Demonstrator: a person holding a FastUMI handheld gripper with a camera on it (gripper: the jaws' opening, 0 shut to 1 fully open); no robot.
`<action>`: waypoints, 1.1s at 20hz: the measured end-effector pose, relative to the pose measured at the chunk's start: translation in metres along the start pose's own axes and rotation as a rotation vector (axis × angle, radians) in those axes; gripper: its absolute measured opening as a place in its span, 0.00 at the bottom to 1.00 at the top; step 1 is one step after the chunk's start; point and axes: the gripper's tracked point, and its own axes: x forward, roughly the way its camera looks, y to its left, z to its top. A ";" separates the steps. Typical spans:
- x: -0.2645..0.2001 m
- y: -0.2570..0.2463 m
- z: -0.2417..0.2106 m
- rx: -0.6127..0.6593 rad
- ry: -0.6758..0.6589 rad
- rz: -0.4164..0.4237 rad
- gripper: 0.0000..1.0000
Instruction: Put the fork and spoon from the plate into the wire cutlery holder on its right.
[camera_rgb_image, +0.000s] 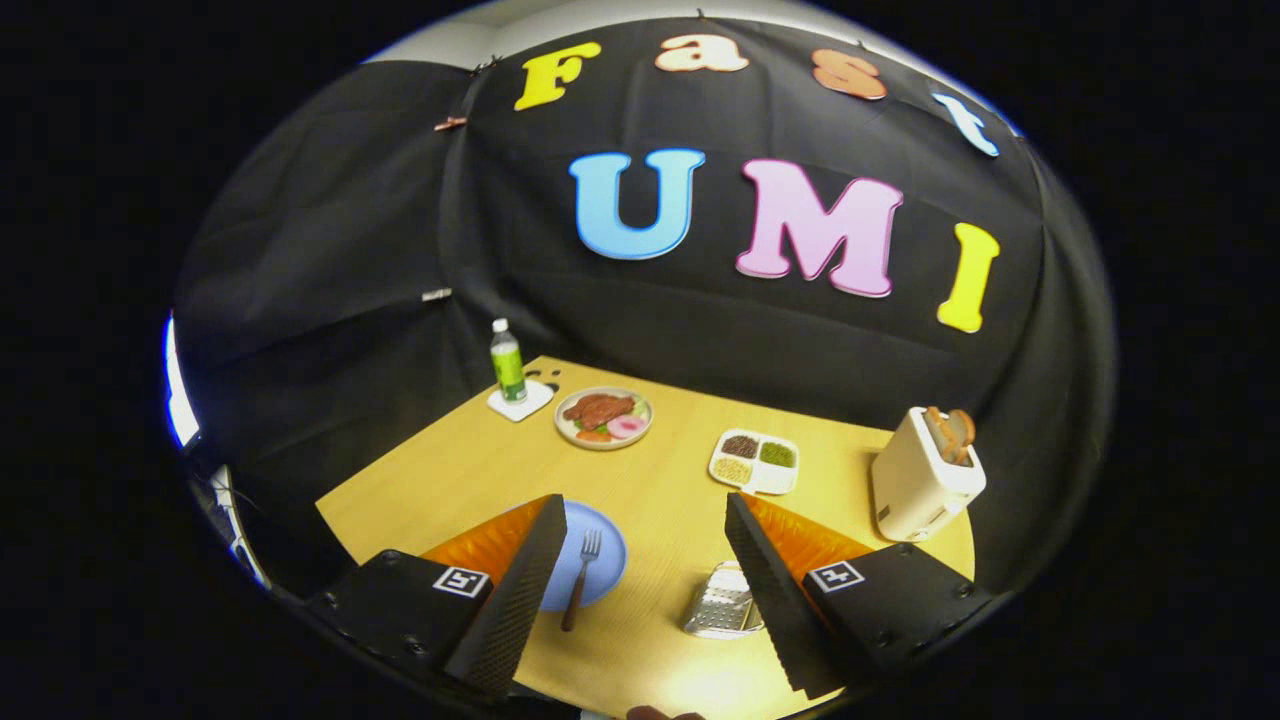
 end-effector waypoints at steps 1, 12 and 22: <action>0.010 0.009 -0.011 -0.007 0.042 0.021 1.00; 0.101 0.074 -0.123 -0.084 0.401 0.131 0.97; 0.139 0.085 -0.184 -0.045 0.581 0.105 0.77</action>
